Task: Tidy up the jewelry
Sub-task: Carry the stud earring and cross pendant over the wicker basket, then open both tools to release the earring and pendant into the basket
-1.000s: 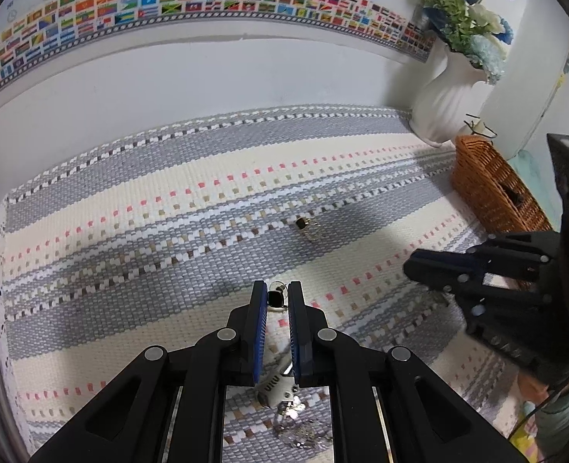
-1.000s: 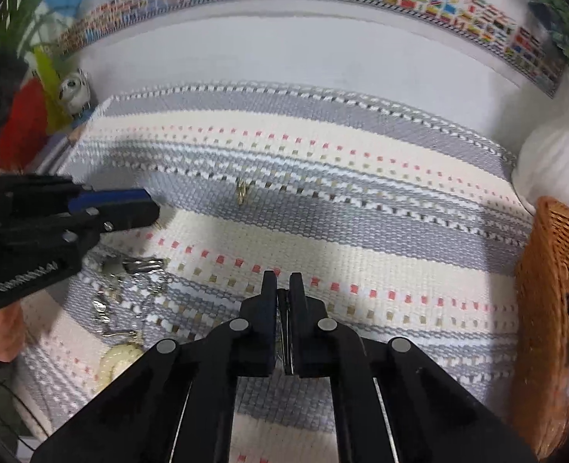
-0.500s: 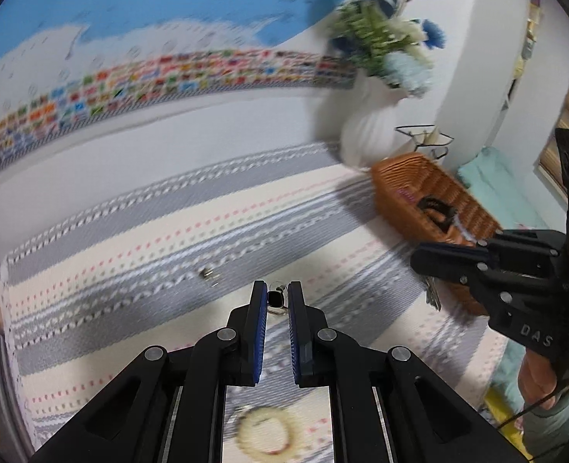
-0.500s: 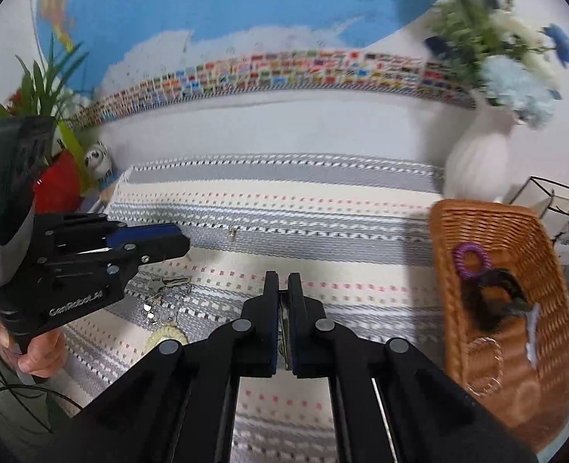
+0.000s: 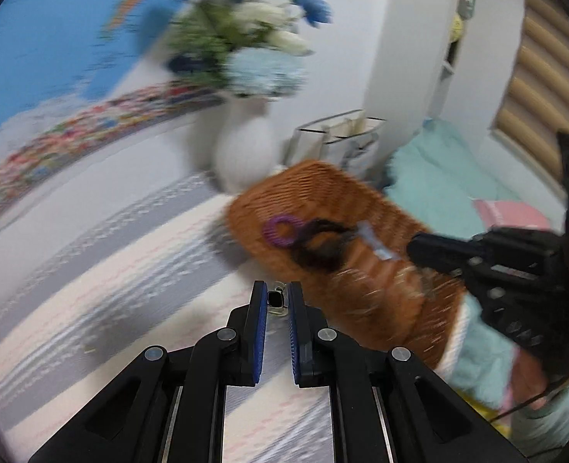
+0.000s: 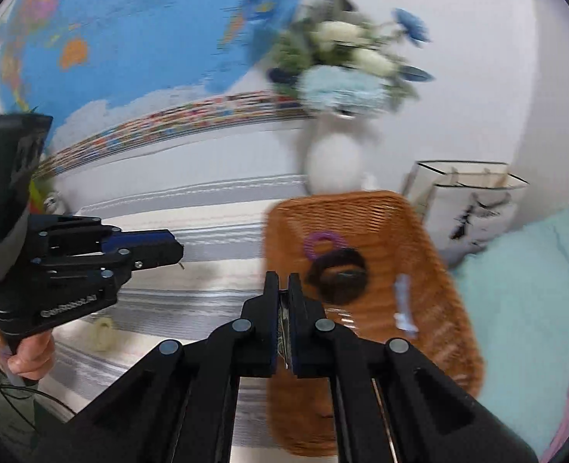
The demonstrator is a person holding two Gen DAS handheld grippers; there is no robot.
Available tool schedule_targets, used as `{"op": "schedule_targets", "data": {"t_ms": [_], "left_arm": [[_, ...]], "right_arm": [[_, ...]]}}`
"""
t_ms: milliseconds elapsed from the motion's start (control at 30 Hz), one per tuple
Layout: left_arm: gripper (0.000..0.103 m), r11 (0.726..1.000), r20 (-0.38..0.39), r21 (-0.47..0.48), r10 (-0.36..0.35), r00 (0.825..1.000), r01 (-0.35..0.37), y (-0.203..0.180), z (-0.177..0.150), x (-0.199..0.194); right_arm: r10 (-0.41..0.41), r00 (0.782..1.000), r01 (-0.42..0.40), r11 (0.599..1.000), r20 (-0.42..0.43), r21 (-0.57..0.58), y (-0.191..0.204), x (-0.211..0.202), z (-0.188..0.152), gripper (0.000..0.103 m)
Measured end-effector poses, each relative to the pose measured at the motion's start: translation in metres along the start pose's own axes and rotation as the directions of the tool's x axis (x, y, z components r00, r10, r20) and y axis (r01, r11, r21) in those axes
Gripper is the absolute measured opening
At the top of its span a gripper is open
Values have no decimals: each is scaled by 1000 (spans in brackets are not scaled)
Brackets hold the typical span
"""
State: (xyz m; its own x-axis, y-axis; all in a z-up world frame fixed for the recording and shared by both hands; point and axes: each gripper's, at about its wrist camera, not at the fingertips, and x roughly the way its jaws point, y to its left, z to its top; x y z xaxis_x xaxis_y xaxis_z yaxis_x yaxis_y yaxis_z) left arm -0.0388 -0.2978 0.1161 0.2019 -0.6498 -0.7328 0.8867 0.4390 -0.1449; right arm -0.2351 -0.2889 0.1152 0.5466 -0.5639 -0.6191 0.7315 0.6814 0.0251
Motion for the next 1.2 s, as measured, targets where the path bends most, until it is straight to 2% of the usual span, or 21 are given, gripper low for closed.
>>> {"op": "schedule_targets", "data": {"t_ms": [300, 467, 667, 700, 767, 833, 900, 1000, 1200], "left_arm": [[10, 998, -31, 15, -62, 998, 63, -40, 45, 64], [10, 994, -78, 15, -102, 992, 104, -55, 66, 108], [11, 990, -102, 21, -137, 985, 140, -66, 76, 137], [11, 988, -105, 16, -148, 983, 151, -66, 77, 140], [19, 979, -126, -5, -201, 972, 202, -64, 77, 144], [35, 973, -122, -17, -231, 965, 230, -62, 75, 142], [43, 974, -98, -10, -226, 969, 226, -60, 73, 133], [44, 974, -86, -17, -225, 971, 224, -54, 68, 116], [44, 987, -24, -4, -161, 987, 161, -37, 48, 57]], "right_arm": [[-25, 999, 28, 996, -38, 88, -64, 26, -15, 5], [-31, 997, 40, 992, -75, 121, -83, 47, -20, 5], [-40, 994, 54, 989, -100, 139, -100, 59, -25, 5], [-40, 994, 54, 988, -103, 142, -102, 61, -25, 5], [-30, 995, 44, 988, -97, 151, -105, 61, -26, 8], [-20, 997, 32, 985, -75, 169, -109, 56, -25, 10], [-10, 998, 20, 983, -56, 181, -111, 49, -25, 15], [-15, 999, 21, 981, -31, 194, -110, 39, -25, 23], [21, 1000, -21, 982, -1, 189, -91, 17, -26, 24]]}}
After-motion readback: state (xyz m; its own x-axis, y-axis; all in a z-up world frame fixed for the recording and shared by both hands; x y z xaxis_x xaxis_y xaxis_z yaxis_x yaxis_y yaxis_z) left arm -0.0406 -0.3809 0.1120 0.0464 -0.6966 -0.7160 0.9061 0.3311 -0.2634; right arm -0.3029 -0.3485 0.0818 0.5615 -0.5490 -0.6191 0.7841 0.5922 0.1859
